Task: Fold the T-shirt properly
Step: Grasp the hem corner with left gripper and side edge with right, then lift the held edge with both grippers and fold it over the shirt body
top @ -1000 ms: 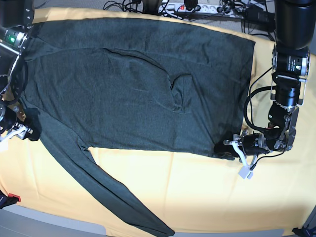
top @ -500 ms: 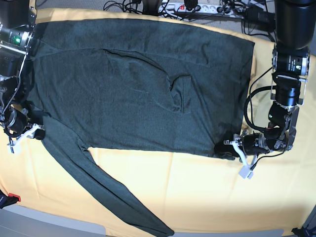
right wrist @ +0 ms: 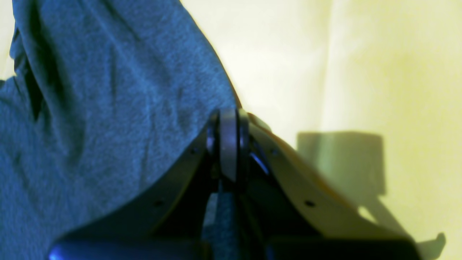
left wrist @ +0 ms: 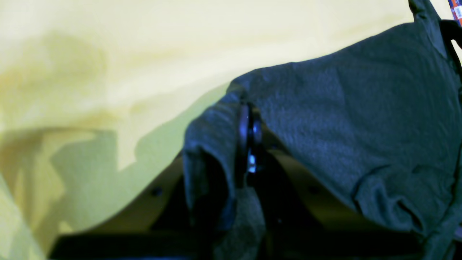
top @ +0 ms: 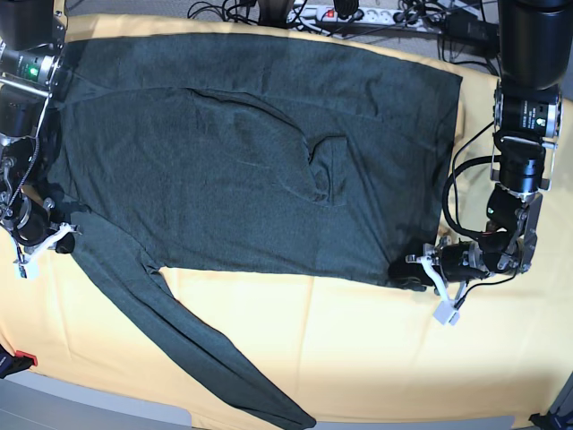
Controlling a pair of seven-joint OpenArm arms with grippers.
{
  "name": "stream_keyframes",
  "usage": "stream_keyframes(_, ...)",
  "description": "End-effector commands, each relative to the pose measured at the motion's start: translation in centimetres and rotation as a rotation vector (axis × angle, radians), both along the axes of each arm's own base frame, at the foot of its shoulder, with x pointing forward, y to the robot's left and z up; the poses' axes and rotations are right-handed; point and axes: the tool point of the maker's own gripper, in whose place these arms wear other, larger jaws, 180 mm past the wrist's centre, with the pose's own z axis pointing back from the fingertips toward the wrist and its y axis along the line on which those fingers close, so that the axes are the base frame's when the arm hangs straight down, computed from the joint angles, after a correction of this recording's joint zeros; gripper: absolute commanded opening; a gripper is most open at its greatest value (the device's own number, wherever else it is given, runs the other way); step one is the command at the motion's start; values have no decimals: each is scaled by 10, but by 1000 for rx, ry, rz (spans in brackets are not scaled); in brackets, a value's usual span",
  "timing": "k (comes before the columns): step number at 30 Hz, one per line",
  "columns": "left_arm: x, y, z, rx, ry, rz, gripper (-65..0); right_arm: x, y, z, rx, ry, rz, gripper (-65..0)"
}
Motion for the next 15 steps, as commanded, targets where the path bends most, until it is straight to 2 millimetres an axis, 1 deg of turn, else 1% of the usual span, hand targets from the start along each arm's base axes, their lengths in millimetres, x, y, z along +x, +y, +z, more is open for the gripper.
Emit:
stream_keyframes(1,21,4,31,-17,-94,19,-650,15,-12,26,-23,-79,-16,-650)
stream_keyframes(7,37,17,37,100,-198,33,-650,22,-25,33,-89,-84,-57,-650)
stream_keyframes(10,42,20,40,127,-242,41,-650,28,-29,41,-94,-109,-83,-650)
stream_keyframes(15,48,10,42,139,-294,32,-650,37,-34,53,-143,-132,-79,-650)
